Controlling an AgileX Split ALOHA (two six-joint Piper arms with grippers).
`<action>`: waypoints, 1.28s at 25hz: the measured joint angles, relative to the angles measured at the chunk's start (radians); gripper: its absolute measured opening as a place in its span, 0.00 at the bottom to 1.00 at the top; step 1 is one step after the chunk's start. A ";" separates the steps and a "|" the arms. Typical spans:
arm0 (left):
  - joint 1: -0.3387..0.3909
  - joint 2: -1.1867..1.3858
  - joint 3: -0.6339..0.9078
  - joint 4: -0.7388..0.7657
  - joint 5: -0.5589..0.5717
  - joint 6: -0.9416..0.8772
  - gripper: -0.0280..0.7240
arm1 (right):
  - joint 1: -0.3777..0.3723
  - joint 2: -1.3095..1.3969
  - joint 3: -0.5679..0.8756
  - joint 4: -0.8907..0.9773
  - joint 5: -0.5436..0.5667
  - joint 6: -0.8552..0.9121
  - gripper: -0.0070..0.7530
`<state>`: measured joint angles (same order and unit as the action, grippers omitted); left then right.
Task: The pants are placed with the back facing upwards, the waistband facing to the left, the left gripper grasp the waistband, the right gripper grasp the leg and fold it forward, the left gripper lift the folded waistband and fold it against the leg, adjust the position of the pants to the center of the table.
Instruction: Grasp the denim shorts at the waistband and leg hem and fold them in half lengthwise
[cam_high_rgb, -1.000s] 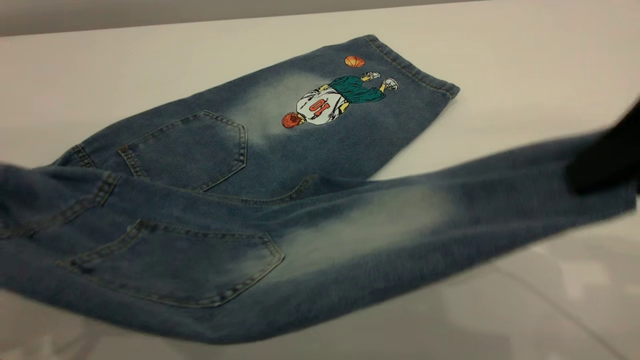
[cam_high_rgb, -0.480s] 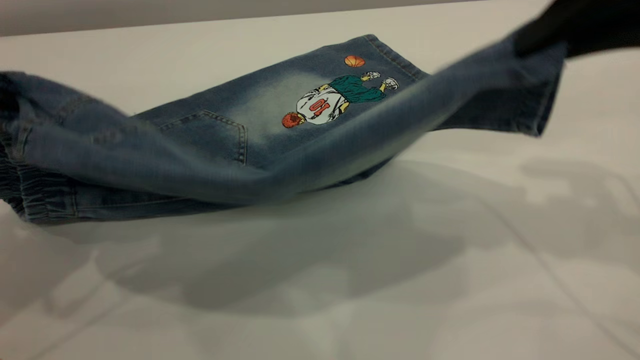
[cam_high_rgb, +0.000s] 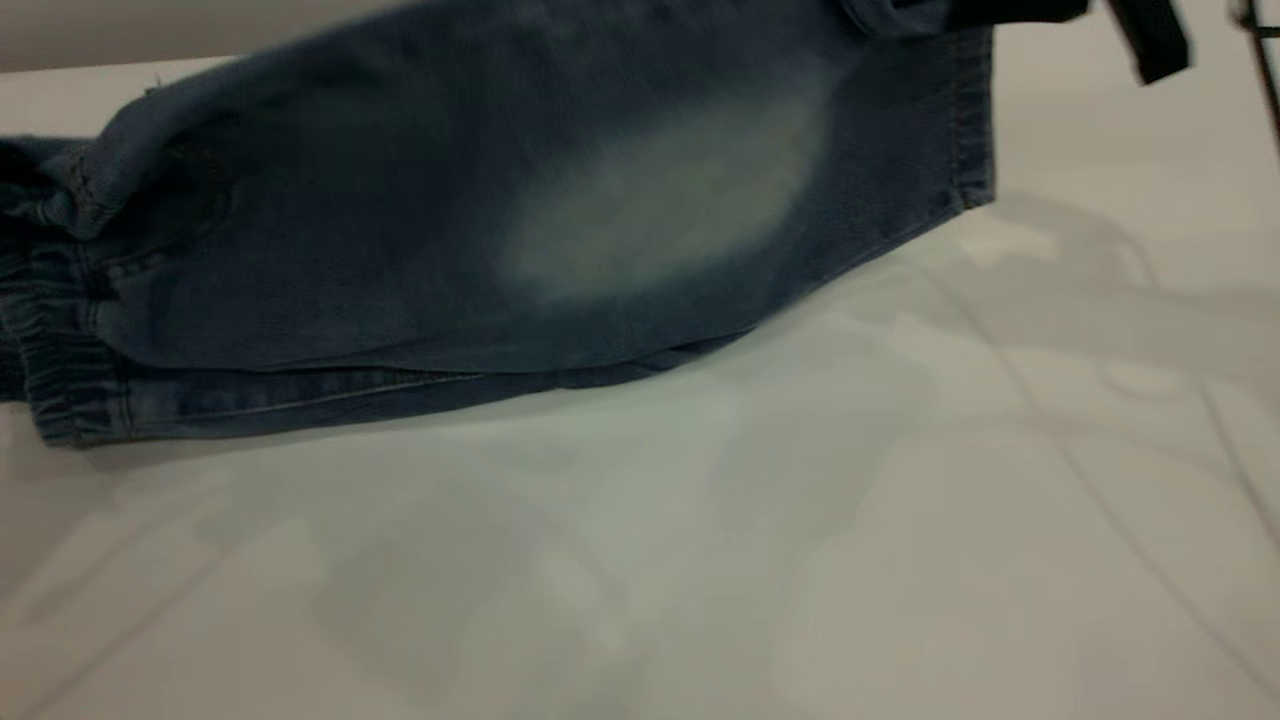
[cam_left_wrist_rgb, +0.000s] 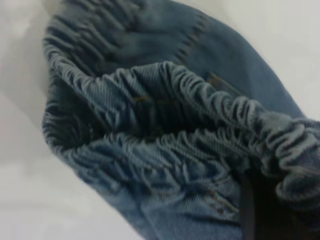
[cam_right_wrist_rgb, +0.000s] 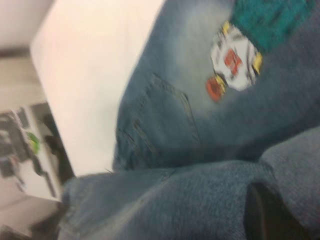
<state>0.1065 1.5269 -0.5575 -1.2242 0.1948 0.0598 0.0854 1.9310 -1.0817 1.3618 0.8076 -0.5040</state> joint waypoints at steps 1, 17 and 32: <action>0.000 0.023 -0.003 -0.037 -0.020 0.010 0.22 | 0.005 0.030 -0.025 0.026 -0.001 0.000 0.04; 0.000 0.291 -0.132 -0.138 -0.077 0.256 0.22 | 0.052 0.306 -0.216 0.126 -0.079 -0.099 0.06; 0.001 0.261 -0.139 -0.129 0.040 0.748 0.79 | 0.061 0.302 -0.372 0.121 0.202 -0.394 0.78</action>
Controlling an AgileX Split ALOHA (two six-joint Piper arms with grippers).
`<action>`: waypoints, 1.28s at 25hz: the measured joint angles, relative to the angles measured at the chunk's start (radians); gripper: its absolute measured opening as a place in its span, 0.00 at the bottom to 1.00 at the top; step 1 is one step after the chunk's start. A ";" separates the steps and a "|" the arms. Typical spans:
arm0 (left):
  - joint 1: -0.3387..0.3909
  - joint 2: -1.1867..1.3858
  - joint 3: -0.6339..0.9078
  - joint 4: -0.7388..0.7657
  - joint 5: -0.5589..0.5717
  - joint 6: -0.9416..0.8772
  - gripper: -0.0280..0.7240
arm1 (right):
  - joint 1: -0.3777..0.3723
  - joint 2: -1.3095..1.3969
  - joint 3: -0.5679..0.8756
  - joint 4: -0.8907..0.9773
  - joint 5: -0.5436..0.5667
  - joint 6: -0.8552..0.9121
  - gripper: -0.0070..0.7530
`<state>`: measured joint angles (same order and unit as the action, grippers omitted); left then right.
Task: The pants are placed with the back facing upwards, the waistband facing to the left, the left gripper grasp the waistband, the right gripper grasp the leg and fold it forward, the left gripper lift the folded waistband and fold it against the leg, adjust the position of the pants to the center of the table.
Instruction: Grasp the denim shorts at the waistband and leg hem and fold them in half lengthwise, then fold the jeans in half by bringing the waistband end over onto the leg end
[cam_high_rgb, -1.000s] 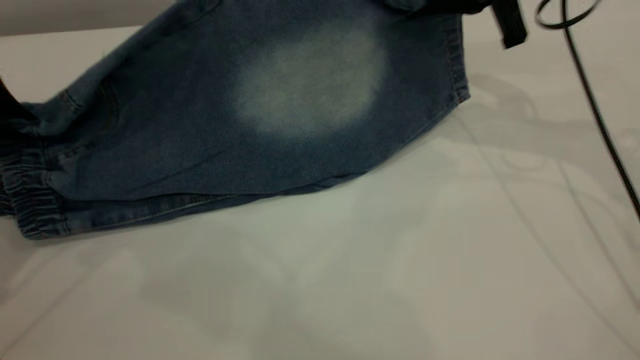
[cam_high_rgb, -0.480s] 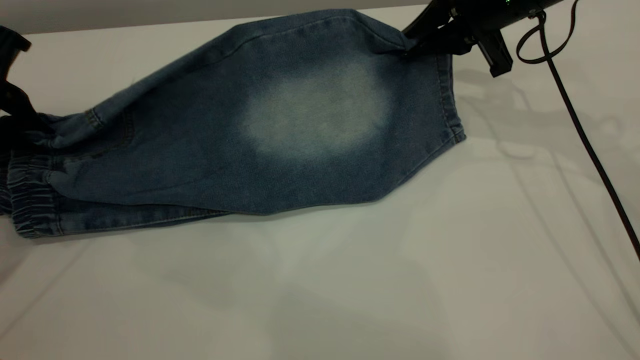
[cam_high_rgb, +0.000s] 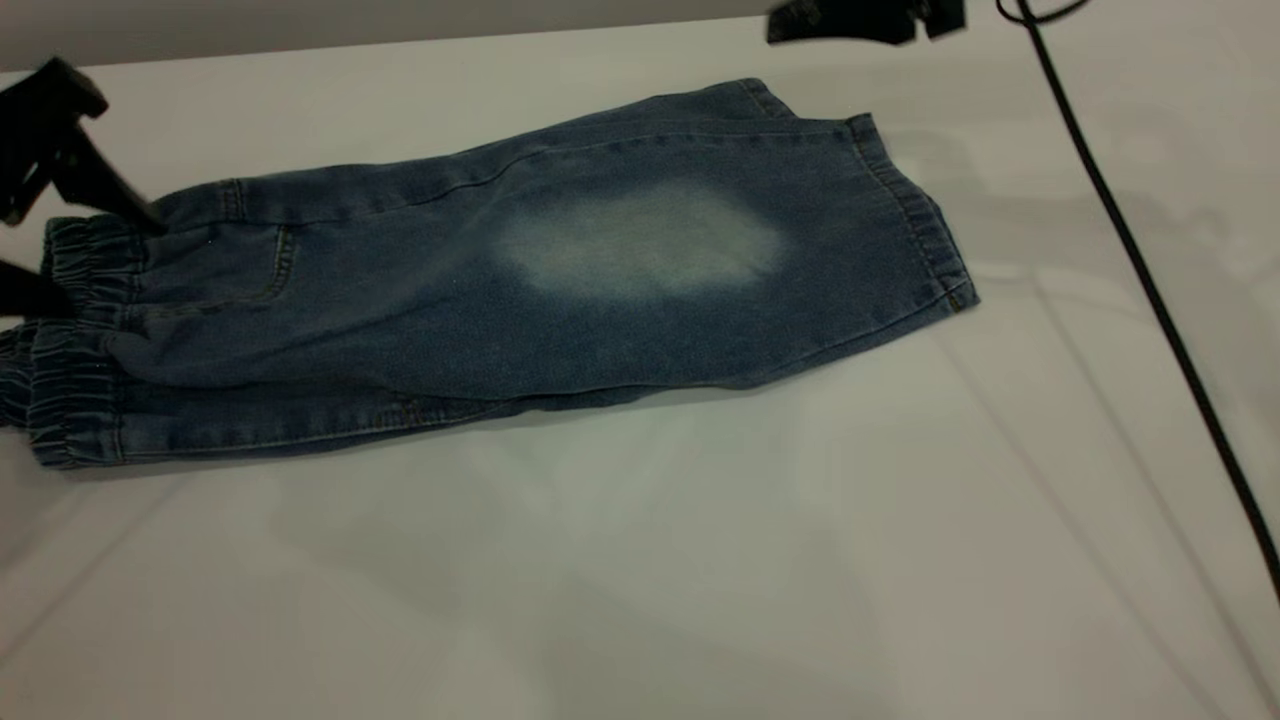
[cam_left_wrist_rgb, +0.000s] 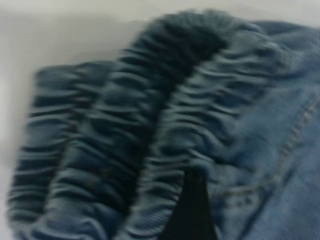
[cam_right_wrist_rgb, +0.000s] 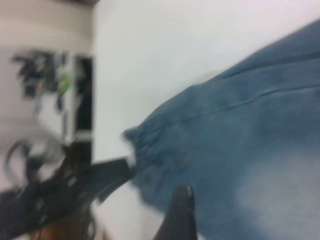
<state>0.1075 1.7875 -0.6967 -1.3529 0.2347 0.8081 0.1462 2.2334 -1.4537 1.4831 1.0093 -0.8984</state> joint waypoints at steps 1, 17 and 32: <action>0.000 -0.014 -0.001 0.005 0.005 0.032 0.80 | 0.010 0.000 -0.002 0.003 0.036 -0.016 0.78; 0.178 -0.205 -0.003 0.518 0.226 -0.169 0.81 | 0.382 0.001 -0.098 -0.449 -0.280 0.260 0.74; 0.279 -0.205 -0.005 0.698 0.243 -0.294 0.81 | 0.483 0.212 -0.354 -0.575 -0.389 0.406 0.74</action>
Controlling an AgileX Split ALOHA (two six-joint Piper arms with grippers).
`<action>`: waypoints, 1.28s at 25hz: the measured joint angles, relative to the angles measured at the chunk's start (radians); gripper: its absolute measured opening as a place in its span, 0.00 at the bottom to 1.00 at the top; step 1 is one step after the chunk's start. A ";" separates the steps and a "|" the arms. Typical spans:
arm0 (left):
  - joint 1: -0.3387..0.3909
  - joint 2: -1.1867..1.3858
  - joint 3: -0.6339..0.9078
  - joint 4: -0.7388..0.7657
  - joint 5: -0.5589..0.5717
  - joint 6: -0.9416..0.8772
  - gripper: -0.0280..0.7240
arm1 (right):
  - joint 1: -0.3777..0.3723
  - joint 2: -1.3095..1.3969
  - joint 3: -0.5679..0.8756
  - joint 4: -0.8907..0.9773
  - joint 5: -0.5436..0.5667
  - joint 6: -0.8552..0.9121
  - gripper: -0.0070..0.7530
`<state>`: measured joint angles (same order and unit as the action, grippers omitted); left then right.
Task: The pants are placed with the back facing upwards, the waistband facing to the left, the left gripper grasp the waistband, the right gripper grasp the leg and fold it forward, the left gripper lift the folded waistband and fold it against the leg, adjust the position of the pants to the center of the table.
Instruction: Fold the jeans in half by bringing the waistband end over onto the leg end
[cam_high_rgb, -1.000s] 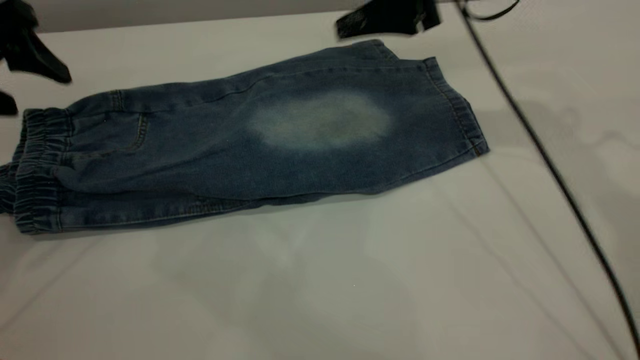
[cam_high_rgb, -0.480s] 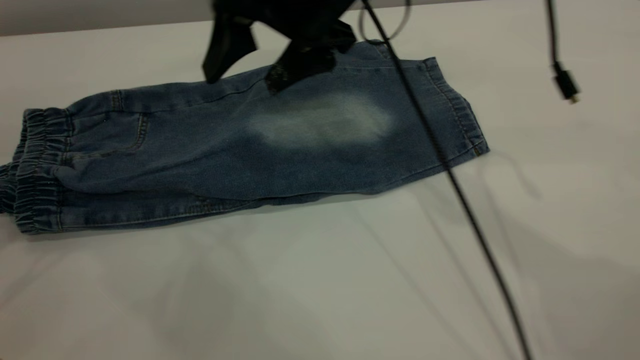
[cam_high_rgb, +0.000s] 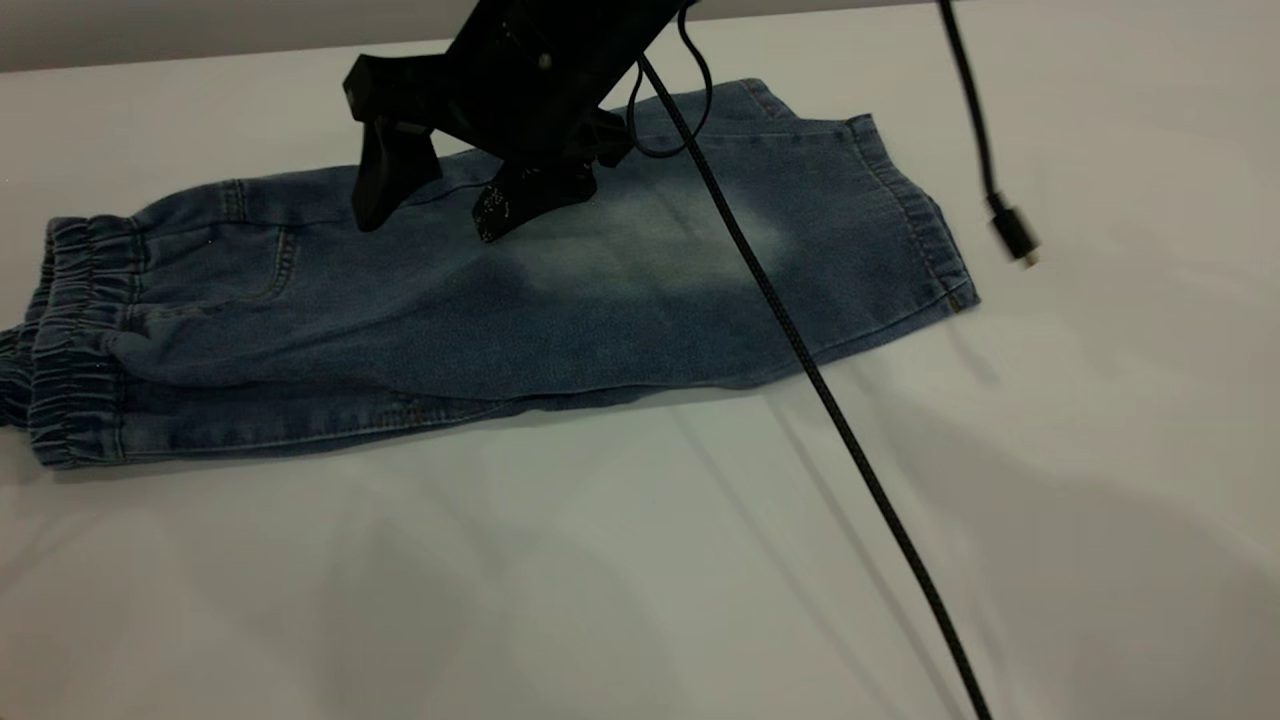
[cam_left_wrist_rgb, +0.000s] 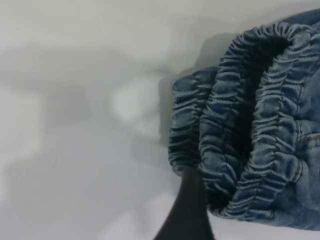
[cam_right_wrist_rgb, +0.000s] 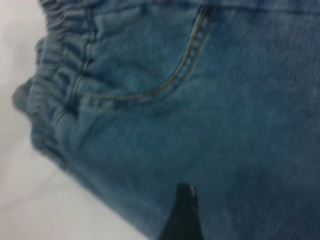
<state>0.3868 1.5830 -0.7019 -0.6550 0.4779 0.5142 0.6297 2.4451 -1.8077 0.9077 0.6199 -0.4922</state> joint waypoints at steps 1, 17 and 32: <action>0.000 0.000 0.000 -0.002 0.000 0.000 0.81 | 0.000 0.011 -0.007 -0.003 0.000 0.004 0.74; -0.003 0.000 0.000 -0.033 0.008 0.003 0.81 | -0.022 0.049 -0.007 -0.601 0.016 0.420 0.73; -0.095 0.071 0.000 -0.037 0.006 0.008 0.81 | -0.106 -0.014 -0.003 -0.834 0.148 0.556 0.73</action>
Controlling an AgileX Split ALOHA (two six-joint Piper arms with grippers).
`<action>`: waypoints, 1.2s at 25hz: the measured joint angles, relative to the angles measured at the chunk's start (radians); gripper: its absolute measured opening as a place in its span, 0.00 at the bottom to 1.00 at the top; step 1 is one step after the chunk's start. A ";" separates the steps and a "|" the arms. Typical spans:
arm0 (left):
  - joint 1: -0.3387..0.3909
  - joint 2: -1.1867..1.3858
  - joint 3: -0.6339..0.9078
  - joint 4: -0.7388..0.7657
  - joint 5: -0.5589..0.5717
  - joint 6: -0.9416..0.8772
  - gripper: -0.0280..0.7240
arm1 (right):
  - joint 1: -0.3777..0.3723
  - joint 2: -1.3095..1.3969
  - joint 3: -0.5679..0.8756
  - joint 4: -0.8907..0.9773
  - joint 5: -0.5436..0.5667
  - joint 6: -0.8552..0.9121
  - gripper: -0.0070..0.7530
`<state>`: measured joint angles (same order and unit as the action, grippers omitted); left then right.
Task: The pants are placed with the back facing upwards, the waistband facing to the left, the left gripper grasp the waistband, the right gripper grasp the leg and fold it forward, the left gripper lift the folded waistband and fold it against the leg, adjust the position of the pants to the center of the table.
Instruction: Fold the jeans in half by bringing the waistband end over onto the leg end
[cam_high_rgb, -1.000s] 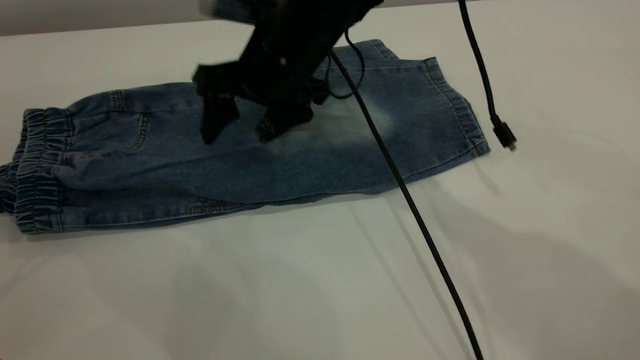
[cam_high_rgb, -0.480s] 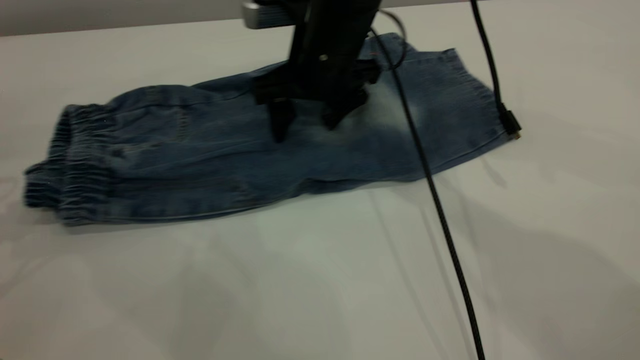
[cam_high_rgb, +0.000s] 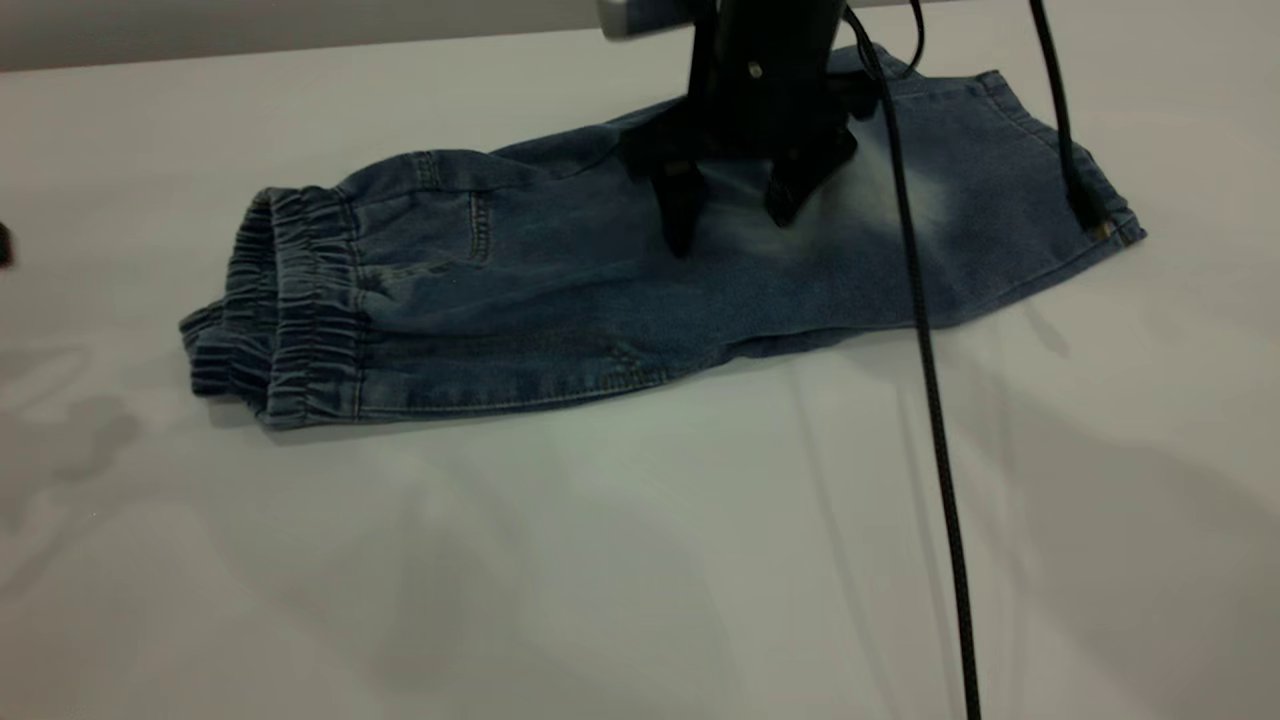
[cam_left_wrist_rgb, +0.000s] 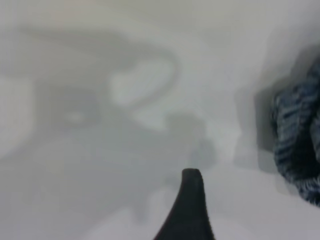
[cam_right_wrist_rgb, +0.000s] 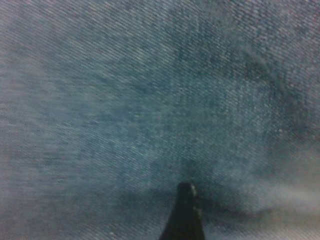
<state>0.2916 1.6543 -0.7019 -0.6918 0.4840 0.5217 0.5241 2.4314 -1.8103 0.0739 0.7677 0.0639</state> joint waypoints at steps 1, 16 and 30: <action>-0.017 0.022 0.000 -0.001 -0.005 0.007 0.81 | 0.002 -0.017 -0.001 0.013 0.000 -0.003 0.73; -0.117 0.280 -0.089 -0.351 0.037 0.182 0.81 | 0.004 -0.129 -0.151 0.060 0.070 -0.075 0.73; -0.117 0.279 -0.088 -0.521 0.143 0.219 0.81 | 0.004 -0.128 -0.151 0.061 0.061 -0.079 0.73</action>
<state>0.1746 1.9329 -0.7899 -1.2132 0.6271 0.7405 0.5280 2.3031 -1.9611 0.1352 0.8289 -0.0149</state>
